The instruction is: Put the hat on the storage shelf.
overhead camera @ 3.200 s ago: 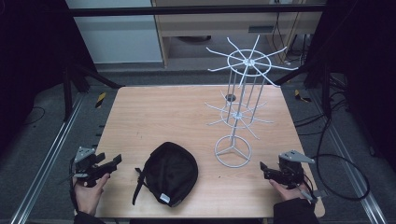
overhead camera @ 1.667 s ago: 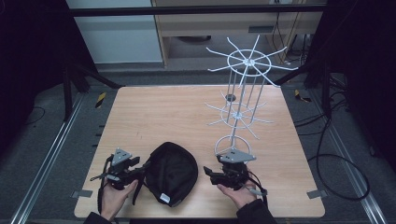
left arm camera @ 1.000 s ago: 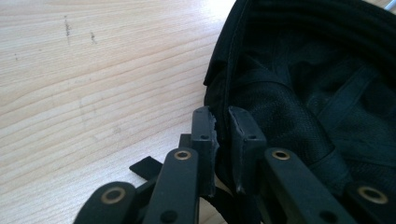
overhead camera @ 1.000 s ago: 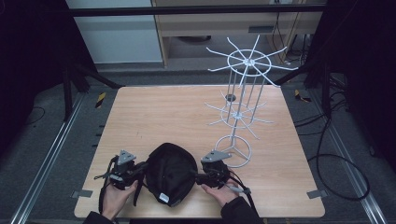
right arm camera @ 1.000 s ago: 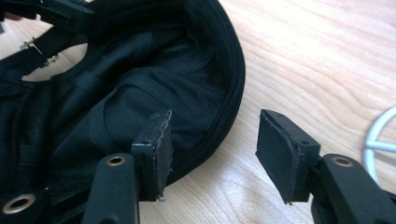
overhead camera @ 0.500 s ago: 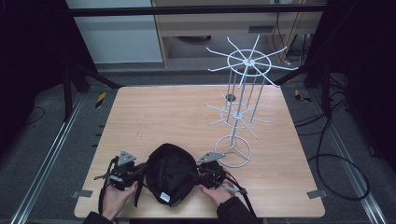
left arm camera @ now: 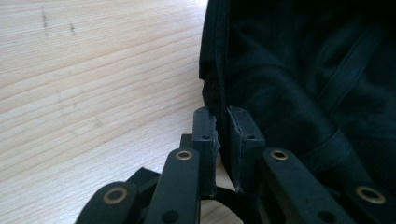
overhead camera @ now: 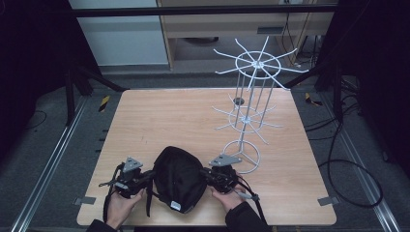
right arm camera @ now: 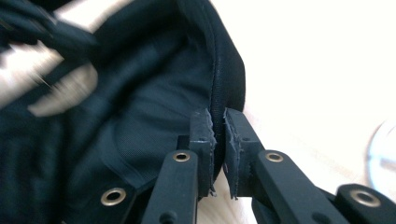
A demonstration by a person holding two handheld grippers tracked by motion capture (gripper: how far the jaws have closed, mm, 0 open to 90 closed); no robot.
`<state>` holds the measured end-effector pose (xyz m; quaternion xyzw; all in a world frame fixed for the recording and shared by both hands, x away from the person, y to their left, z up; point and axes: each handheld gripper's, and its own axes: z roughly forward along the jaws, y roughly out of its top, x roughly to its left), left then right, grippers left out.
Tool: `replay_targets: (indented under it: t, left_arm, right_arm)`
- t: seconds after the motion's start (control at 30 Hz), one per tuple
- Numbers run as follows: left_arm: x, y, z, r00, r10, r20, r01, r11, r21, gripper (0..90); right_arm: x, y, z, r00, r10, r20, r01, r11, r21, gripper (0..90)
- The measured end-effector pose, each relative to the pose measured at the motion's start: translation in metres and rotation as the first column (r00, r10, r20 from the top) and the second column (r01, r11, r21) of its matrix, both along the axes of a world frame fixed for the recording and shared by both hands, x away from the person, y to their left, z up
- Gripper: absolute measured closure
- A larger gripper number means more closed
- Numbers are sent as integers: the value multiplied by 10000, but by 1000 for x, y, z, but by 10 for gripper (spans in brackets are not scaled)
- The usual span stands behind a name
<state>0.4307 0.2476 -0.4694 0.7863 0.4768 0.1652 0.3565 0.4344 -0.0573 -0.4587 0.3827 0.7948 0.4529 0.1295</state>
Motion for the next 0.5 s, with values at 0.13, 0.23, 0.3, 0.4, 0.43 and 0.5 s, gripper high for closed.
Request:
replay_targets:
  t: [0.13,0.23,0.3,0.4,0.43,0.5]
  left_arm:
    - [1,-3,-2,10000,65,-63,-65,10000,-42,811]
    - [5,-4,-4,9997,138,-187,-139,9999,-56,810]
    - [8,-4,-5,9995,158,-291,-161,9998,-114,810]
    - [12,-5,-7,9992,207,-346,-213,9997,-154,807]
    - [13,-5,-8,9991,239,-353,-246,9995,-177,807]
    - [15,-5,-8,9990,250,-375,-258,9995,-199,806]
  right_arm:
    - [-10,-1,19,9945,349,983,-384,9987,338,829]
    - [-19,6,27,9854,880,1456,-935,9951,310,829]
    - [-20,8,27,9830,986,1551,-1039,9942,264,830]
    - [-25,14,27,9764,1357,1682,-1384,9904,40,829]
    - [-25,15,27,9755,1432,1668,-1455,9894,18,829]
    - [-26,17,24,9753,1621,1497,-1618,9867,-140,829]
